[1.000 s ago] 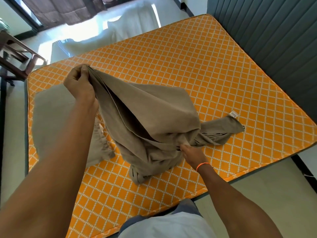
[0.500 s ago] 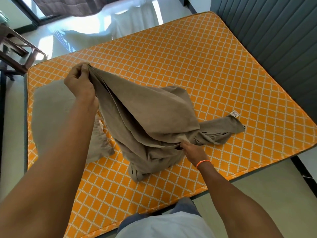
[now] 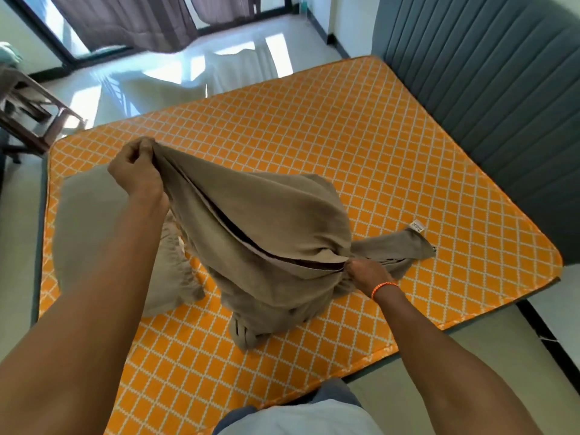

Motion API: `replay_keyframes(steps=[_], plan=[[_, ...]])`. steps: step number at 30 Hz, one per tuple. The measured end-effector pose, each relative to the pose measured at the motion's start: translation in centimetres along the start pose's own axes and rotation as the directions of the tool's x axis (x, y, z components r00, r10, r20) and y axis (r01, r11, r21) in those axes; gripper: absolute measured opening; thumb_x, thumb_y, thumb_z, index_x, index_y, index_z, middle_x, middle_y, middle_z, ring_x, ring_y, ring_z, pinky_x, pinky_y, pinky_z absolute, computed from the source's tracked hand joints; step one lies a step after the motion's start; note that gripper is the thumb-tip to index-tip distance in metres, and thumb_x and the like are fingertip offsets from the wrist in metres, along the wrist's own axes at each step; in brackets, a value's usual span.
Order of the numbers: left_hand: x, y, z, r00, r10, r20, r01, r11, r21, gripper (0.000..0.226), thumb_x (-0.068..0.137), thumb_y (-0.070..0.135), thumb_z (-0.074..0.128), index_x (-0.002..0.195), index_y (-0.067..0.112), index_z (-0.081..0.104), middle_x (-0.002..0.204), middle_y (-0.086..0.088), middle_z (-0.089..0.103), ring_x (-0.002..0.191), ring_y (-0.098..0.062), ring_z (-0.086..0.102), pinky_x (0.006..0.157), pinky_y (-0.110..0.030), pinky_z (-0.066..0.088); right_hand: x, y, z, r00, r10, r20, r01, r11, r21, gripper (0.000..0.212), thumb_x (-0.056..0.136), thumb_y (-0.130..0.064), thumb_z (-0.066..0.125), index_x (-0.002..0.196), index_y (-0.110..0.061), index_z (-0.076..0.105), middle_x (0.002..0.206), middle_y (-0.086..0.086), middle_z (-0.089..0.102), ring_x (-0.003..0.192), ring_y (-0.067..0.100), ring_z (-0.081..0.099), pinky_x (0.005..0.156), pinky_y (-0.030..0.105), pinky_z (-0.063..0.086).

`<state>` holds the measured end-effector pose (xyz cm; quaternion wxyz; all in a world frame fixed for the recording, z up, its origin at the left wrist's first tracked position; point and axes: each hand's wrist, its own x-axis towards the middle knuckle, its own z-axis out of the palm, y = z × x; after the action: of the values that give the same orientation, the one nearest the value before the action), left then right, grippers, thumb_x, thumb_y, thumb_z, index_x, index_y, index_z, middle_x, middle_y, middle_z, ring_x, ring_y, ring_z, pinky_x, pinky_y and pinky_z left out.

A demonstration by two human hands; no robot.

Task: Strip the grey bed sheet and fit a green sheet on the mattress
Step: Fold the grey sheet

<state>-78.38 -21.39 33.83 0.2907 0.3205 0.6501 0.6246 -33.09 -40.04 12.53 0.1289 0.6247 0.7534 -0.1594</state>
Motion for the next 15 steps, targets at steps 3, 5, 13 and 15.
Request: replay_keyframes(steps=[3, 5, 13, 15], plan=[[1.2, 1.4, -1.0, 1.0, 0.018, -0.024, -0.018, 1.0, 0.015, 0.011, 0.091, 0.026, 0.072, 0.091, 0.021, 0.082, 0.084, 0.008, 0.074, 0.08, -0.005, 0.063, 0.079, -0.026, 0.055, -0.9, 2.7, -5.1, 0.998, 0.064, 0.005, -0.063, 0.992, -0.109, 0.012, 0.097, -0.021, 0.06, 0.105, -0.016, 0.068, 0.106, 0.009, 0.074, 0.096, 0.032, 0.071, 0.067, 0.036, 0.051], [1.9, 2.4, -1.3, 0.999, 0.025, -0.04, -0.024, 0.999, 0.037, 0.015, 0.088, 0.032, 0.073, 0.093, 0.022, 0.082, 0.085, 0.008, 0.074, 0.079, -0.005, 0.063, 0.081, -0.028, 0.056, -1.7, 4.4, -8.9, 0.992, 0.118, -0.051, -0.126, 0.974, -0.191, 0.017, 0.098, -0.018, 0.059, 0.109, -0.013, 0.07, 0.105, 0.01, 0.074, 0.096, 0.032, 0.072, 0.067, 0.036, 0.049], [3.3, 9.4, -1.8, 0.992, 0.123, -0.041, -0.122, 0.992, 0.019, 0.016, 0.083, 0.031, 0.073, 0.094, 0.024, 0.083, 0.094, 0.0, 0.077, 0.084, -0.009, 0.067, 0.089, -0.031, 0.058, -6.2, 10.7, -23.4, 0.922, 0.068, -0.38, -0.148, 0.972, -0.185, 0.009, 0.097, -0.038, 0.059, 0.098, -0.033, 0.067, 0.094, 0.001, 0.064, 0.091, 0.028, 0.062, 0.076, 0.041, 0.051], [5.4, 9.8, -2.2, 0.994, 0.1, -0.049, -0.1, 0.995, -0.009, 0.018, 0.078, 0.042, 0.074, 0.09, 0.031, 0.082, 0.097, 0.001, 0.078, 0.086, -0.011, 0.068, 0.094, -0.036, 0.06, -6.5, 12.0, -25.3, 0.923, -0.036, -0.382, -0.063, 0.967, -0.245, 0.006, 0.095, -0.036, 0.063, 0.094, -0.031, 0.066, 0.098, -0.005, 0.064, 0.095, 0.025, 0.059, 0.079, 0.043, 0.051]])
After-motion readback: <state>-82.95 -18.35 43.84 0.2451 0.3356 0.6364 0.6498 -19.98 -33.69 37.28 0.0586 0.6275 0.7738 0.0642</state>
